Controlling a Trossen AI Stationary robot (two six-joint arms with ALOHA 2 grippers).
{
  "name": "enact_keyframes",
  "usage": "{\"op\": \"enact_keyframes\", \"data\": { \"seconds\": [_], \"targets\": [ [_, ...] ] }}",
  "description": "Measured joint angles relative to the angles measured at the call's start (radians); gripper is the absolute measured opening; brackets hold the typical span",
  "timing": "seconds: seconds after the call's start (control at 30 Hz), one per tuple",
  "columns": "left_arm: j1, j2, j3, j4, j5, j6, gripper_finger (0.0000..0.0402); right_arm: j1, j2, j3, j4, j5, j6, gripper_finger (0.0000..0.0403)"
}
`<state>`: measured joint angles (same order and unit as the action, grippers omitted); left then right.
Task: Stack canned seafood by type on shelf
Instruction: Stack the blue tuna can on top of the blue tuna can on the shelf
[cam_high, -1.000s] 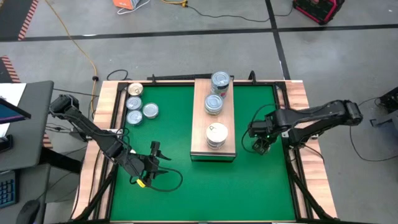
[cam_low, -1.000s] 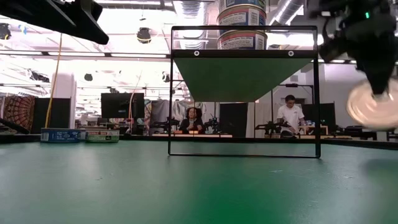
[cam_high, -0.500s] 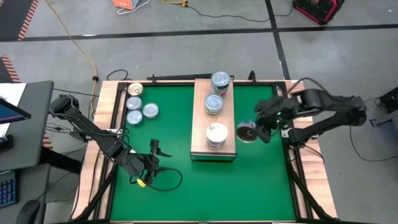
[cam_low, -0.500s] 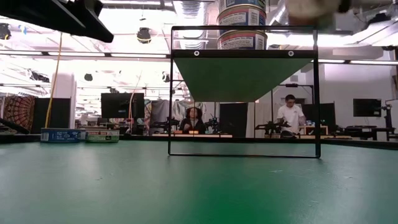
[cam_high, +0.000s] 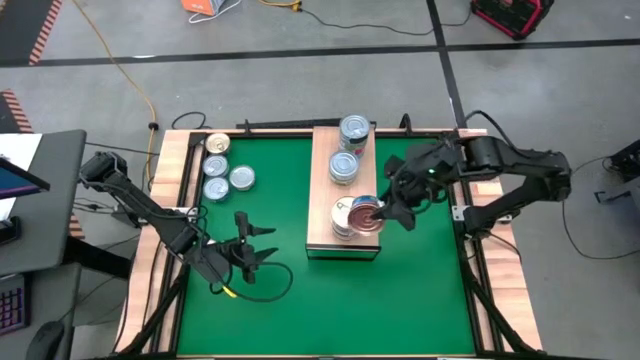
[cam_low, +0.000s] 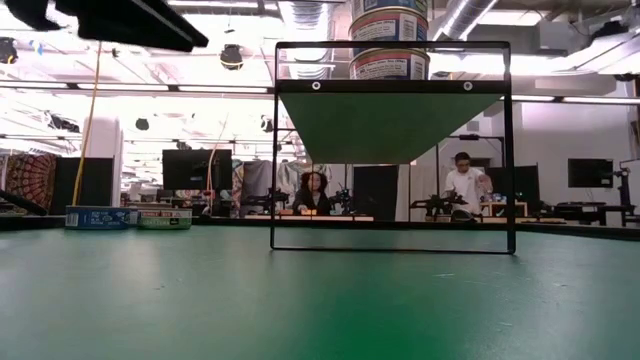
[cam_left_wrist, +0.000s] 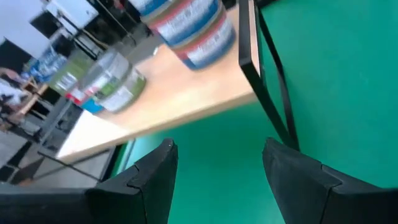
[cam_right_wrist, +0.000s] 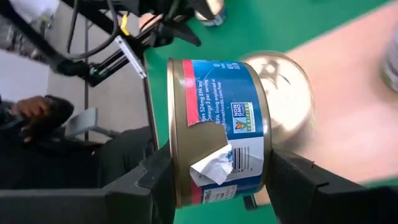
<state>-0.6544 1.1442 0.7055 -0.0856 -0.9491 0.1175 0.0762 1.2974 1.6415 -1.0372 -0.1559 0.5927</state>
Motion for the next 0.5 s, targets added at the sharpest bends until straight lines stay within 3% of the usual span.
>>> {"op": "enact_keyframes", "data": {
  "seconds": [0.2,0.5],
  "targets": [
    [0.000,0.000,0.000,0.083,-0.006,0.072,0.0224,-0.046,0.121,0.153,-0.082,-0.047,-0.044,0.0218],
    [0.004,0.000,0.000,0.104,-0.010,0.049,0.0224,-0.146,0.264,0.253,-0.153,-0.195,-0.092,0.0219]
  ]
}}
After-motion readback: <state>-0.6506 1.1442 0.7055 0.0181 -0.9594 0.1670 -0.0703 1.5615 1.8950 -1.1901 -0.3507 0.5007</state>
